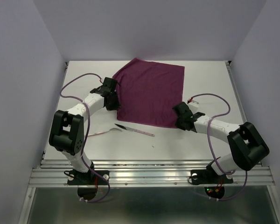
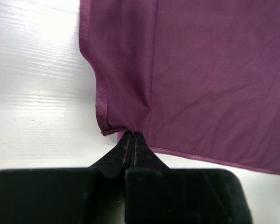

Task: Fold the napkin into a case and place the utensils inside
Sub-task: Flatten out the crumpled napkin at the center of the board.

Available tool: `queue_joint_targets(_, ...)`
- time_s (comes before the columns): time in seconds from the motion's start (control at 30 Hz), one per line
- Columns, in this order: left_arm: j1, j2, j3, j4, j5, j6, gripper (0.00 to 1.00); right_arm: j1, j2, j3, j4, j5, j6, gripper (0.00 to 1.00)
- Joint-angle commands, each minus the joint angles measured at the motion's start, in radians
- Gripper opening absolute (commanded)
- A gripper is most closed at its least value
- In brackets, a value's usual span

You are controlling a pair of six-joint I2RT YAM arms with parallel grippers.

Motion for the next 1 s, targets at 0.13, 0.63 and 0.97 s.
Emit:
queue_joint_targets(0.13,-0.096,-0.004,0.027,0.068,0.107,-0.031,0.00,-0.056,-0.081,-0.018,-0.089,0.131,0.005,0.01)
queue_joint_targets(0.63,-0.122,0.045,0.062,0.060,0.084,-0.049,0.00,-0.146,-0.044,-0.068,-0.027,-0.071,-0.015,0.63)
queue_joint_targets(0.97,-0.124,0.053,0.060,0.057,0.078,-0.049,0.00,-0.146,0.032,-0.053,0.134,-0.229,-0.070,0.63)
